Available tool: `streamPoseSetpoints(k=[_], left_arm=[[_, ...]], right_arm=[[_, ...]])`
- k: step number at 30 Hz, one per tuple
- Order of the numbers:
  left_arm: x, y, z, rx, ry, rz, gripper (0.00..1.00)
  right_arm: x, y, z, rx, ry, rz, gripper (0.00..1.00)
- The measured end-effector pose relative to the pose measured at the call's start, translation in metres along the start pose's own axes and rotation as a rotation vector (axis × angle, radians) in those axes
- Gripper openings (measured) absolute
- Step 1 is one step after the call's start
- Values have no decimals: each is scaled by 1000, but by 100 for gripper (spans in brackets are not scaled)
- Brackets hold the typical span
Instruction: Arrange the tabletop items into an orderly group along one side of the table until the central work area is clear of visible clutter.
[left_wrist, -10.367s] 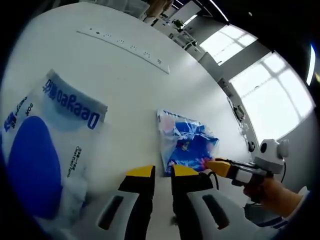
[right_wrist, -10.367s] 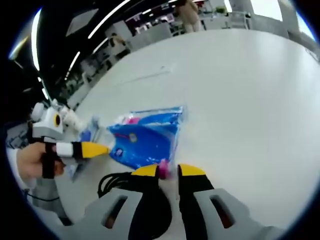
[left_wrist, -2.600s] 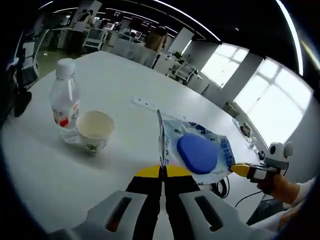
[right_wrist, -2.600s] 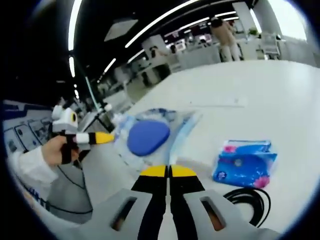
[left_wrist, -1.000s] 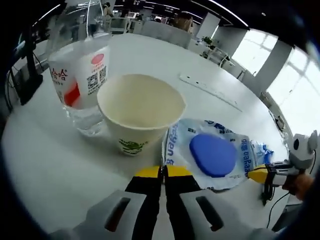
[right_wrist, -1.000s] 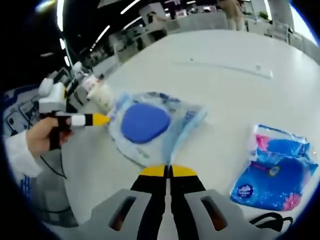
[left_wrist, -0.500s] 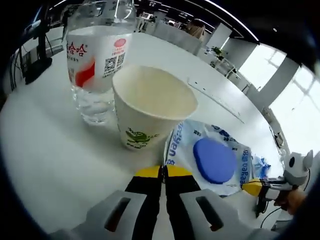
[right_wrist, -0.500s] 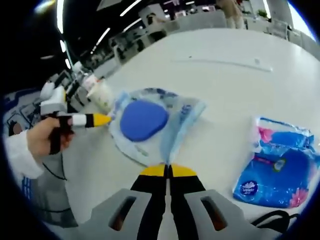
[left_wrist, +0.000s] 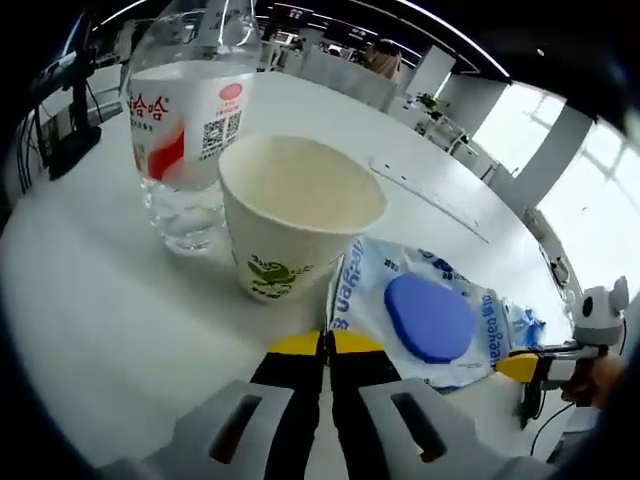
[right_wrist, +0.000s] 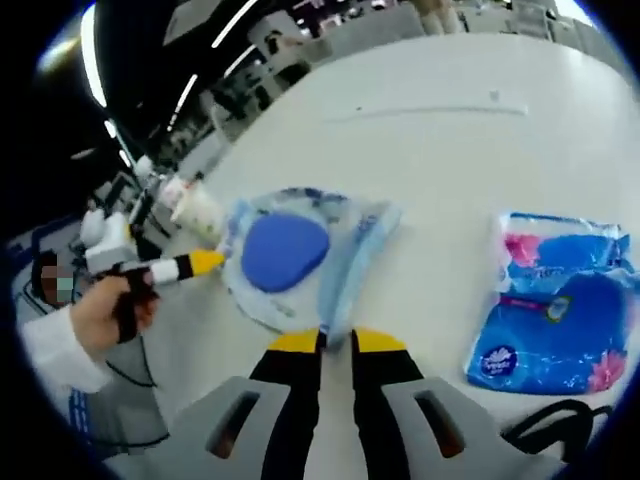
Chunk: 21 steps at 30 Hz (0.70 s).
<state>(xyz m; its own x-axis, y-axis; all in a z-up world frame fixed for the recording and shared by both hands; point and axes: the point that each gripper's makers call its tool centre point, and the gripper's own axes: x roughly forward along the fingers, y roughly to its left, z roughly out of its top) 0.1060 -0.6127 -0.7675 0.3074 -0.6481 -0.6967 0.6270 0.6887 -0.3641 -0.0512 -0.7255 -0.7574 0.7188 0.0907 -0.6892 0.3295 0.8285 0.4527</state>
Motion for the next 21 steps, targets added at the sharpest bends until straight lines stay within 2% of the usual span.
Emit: streamPoseSetpoints(k=[3,6,11,15,17,21], left_arm=[[-1,0,-1,2,-10,-7,0],[-1,0,0,10,-16,-15,0],[-1,-1,0,50,-19,-22,0],[-1,0,0,12,-17,-59,0],[-3,-5,-4,-54,8,-97,2],[-11,-4,-8,33,6,-72,12]], right_arm=[[-13,14,6,-18,-54,51,19],[-31,11,1,-76,-72,16,22],[-61,10,0,-70,-127,30,28],[-88,0,-3,-108,-156,2,30],[-95,-5,-5,-103,-165,-4,31],[-118,-20,-14,-61,-192,-25,31]])
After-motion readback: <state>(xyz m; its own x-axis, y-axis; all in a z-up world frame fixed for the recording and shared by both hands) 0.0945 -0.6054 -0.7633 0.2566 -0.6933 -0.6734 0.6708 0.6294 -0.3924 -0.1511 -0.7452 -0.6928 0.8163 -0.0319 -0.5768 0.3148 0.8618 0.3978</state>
